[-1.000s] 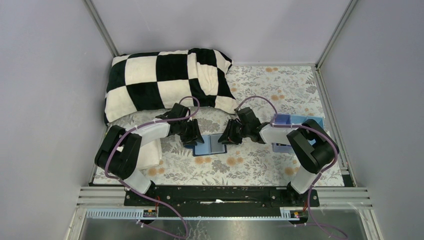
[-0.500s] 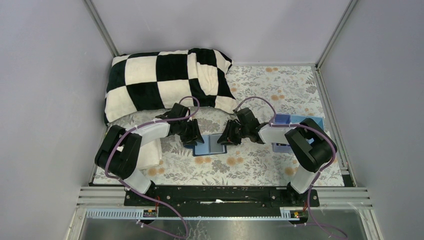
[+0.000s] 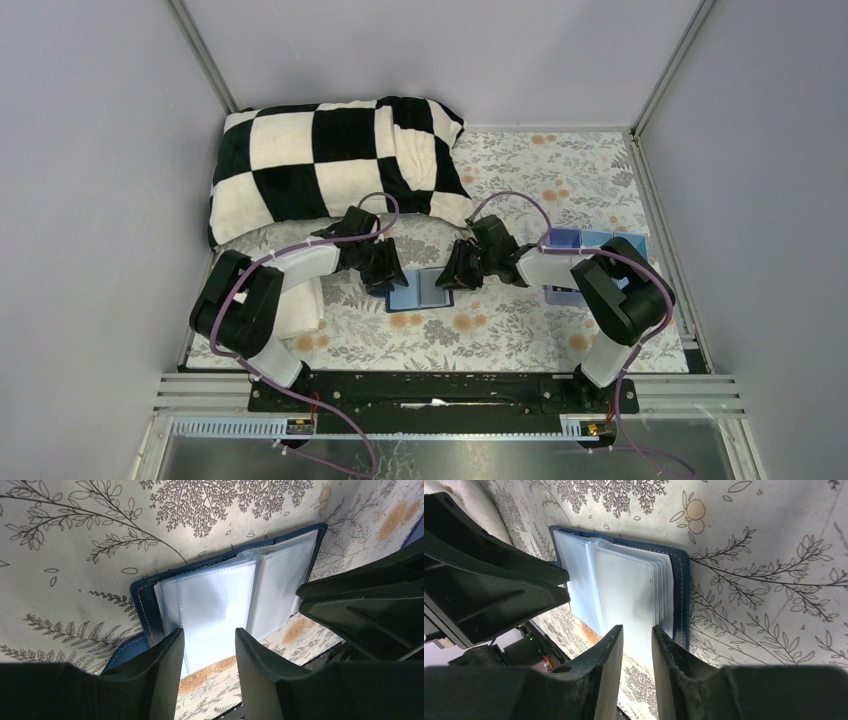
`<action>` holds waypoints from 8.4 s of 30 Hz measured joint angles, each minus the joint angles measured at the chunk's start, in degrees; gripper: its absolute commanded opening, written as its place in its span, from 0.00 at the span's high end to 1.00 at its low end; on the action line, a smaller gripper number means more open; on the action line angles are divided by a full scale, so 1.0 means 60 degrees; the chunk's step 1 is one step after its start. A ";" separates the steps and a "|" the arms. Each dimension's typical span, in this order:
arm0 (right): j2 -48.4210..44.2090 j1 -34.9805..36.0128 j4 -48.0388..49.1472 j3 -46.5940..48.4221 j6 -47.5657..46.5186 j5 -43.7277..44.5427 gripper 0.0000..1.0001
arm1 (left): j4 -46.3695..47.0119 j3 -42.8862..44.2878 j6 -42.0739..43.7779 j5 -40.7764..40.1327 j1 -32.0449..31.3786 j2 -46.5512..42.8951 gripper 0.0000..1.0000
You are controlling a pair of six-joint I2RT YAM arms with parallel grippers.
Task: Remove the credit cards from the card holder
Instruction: Remove the credit card from the card holder.
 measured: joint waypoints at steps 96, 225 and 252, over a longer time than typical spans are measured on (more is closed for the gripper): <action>-0.0215 0.0197 0.0127 -0.0131 0.0047 0.0576 0.65 | -0.0004 0.0007 0.0022 0.0029 0.0004 0.0000 0.53; 0.0182 0.0350 0.0576 -0.0073 0.0426 0.0310 0.70 | 0.1920 -0.0492 -0.0736 0.1224 -0.0452 0.0616 0.87; 0.0295 0.0306 0.0324 0.0029 0.0474 0.0495 0.70 | 0.1978 -0.0670 -0.0477 0.1486 0.0033 0.0528 1.00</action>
